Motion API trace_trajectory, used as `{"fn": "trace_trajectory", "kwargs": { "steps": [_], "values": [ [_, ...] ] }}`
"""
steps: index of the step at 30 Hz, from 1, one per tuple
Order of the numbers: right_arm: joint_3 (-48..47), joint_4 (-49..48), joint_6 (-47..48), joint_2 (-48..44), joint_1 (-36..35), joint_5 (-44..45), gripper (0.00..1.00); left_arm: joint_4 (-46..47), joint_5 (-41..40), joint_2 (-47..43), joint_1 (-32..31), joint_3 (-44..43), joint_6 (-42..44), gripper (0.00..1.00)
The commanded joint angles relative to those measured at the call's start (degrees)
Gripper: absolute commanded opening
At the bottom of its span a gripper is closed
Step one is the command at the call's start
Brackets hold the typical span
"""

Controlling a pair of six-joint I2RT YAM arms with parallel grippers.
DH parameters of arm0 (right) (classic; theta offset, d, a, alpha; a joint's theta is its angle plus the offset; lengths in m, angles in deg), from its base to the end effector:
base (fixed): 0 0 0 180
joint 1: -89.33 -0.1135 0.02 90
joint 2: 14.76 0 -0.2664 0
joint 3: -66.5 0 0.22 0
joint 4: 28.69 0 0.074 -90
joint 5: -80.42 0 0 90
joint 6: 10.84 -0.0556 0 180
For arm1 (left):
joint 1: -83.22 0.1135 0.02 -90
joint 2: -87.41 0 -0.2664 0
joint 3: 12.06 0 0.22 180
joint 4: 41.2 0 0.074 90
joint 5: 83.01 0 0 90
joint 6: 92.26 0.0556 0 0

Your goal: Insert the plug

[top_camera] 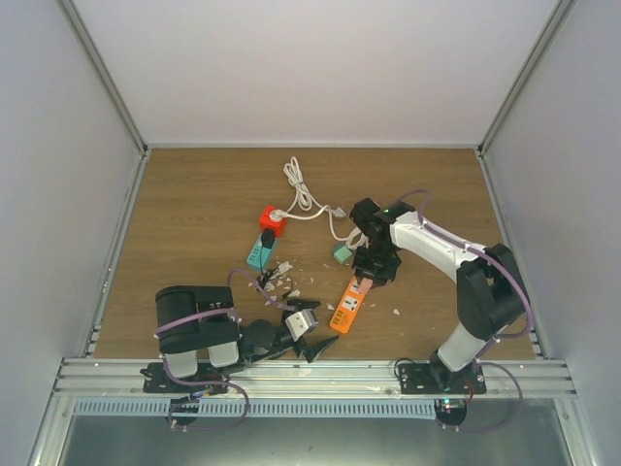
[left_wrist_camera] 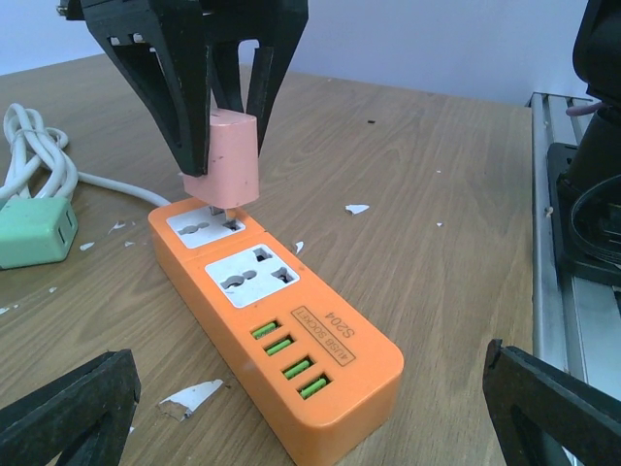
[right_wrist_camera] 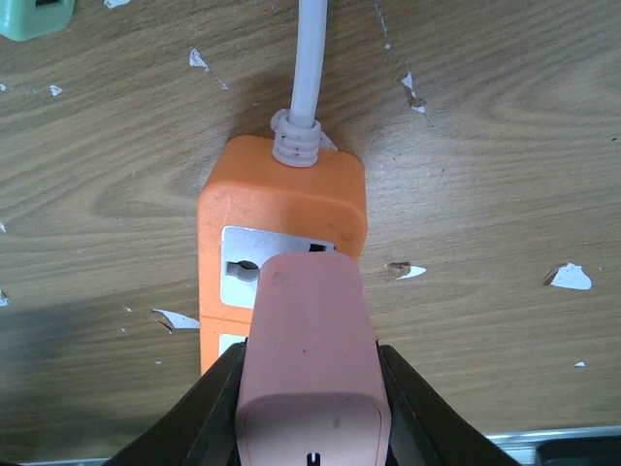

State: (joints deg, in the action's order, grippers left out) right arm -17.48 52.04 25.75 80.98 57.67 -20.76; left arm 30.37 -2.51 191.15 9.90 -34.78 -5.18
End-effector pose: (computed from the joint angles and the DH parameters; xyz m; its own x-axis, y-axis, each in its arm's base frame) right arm 0.2126 0.1438 0.2053 -0.9146 0.3614 0.1814 0.3801 0.9214 0.0806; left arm 0.0790 -0.2318 0.1338 -0.0928 0.1347 -0.9865 0.8945 0.4465 -0.0232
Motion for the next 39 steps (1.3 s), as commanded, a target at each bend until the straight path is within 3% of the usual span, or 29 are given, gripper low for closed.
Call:
{"fn": "trace_trajectory", "kwargs": {
  "steps": [1,16,39],
  "values": [
    [3.31,-2.48,-0.64,1.65,0.15,-0.03,0.01,3.38,-1.13,-1.25,-0.42,0.14,1.10,0.99],
    [4.37,0.60,-12.81,3.47,-3.01,7.98,0.00,1.82,-2.37,-2.78,-0.42,0.66,1.34,0.99],
    [-4.45,-4.25,-1.28,15.82,5.86,16.81,0.01,2.33,-2.83,-1.87,-0.42,0.50,1.25,0.99]
  ]
}}
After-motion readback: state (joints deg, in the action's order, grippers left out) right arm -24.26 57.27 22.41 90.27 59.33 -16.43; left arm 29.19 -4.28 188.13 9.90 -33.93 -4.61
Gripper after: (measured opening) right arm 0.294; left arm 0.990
